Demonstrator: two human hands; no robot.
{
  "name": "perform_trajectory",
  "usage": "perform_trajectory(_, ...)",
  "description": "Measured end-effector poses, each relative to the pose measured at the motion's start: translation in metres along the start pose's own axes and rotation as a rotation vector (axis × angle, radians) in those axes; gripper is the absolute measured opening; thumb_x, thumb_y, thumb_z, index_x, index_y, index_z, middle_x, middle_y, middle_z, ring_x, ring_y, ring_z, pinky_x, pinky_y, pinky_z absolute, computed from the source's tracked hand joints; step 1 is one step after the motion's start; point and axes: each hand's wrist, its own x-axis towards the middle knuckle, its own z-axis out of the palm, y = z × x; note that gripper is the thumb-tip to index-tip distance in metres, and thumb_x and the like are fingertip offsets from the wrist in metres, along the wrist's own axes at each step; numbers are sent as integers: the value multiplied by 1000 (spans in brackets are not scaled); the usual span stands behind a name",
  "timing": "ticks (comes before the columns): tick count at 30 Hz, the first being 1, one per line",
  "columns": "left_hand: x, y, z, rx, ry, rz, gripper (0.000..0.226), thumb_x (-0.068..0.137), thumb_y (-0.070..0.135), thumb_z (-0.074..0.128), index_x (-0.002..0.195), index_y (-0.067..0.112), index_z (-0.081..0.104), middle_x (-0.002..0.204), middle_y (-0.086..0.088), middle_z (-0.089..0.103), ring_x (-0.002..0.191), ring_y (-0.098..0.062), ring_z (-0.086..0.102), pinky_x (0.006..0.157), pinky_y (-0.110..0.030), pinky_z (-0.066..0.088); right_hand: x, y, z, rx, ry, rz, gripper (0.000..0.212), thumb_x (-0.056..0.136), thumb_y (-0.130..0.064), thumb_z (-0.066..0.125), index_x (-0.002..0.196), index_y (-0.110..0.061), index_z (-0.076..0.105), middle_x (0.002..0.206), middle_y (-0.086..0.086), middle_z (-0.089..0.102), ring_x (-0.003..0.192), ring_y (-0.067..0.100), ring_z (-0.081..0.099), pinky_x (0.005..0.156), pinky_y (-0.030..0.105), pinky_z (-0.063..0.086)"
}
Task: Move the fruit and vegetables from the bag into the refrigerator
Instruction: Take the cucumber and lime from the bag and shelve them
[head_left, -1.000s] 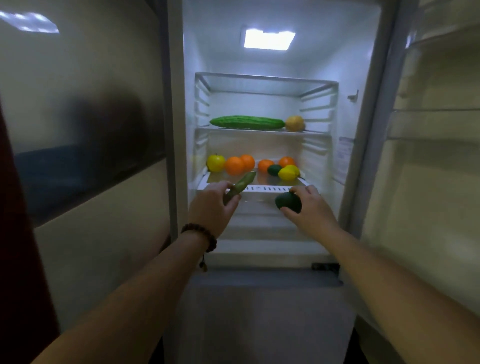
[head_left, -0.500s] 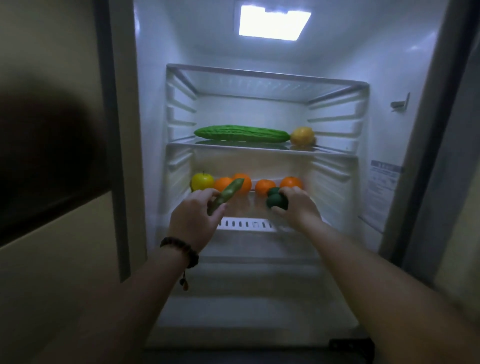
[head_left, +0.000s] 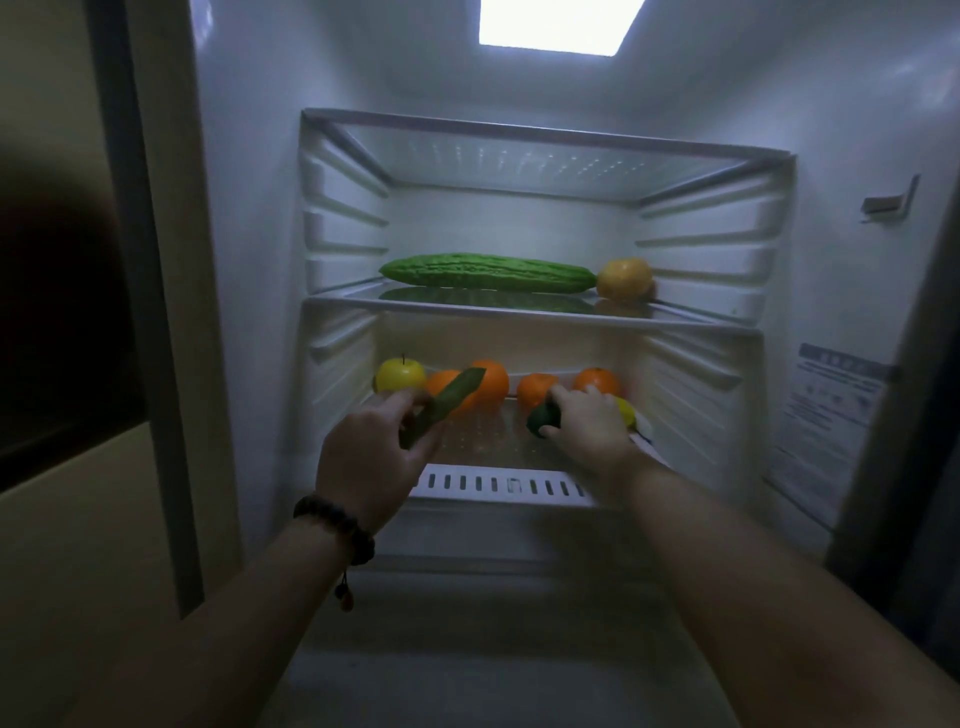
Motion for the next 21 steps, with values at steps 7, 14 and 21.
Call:
perform_trajectory(7,-5,-2,-1,-17,-16,10,20,84,30,67,101,20,65,79,7,58,67,-8,53,55,-18,38,-5,-2,-3,17,-1,-33,32,84,-36,62,113,-26,52,118,2,58,110,24,47,92,39,41)
perform_trajectory(14,-3,11,-20,-59,22,82,23,84,26,66,105,17,65,83,4,61,70,-9,54,59,-18,44,-35,-24,-38,182,226,-117,39,86,-33,60,122,-18,55,120,6,57,112,25,50,90,35,42)
perform_trajectory(21,39,44,-55,-166,147,219,25,91,29,55,109,13,61,82,-1,63,67,-11,56,57,-20,45,-64,-35,-88,144,685,-209,28,83,-27,62,107,-11,61,103,11,60,98,30,55,80,41,50)
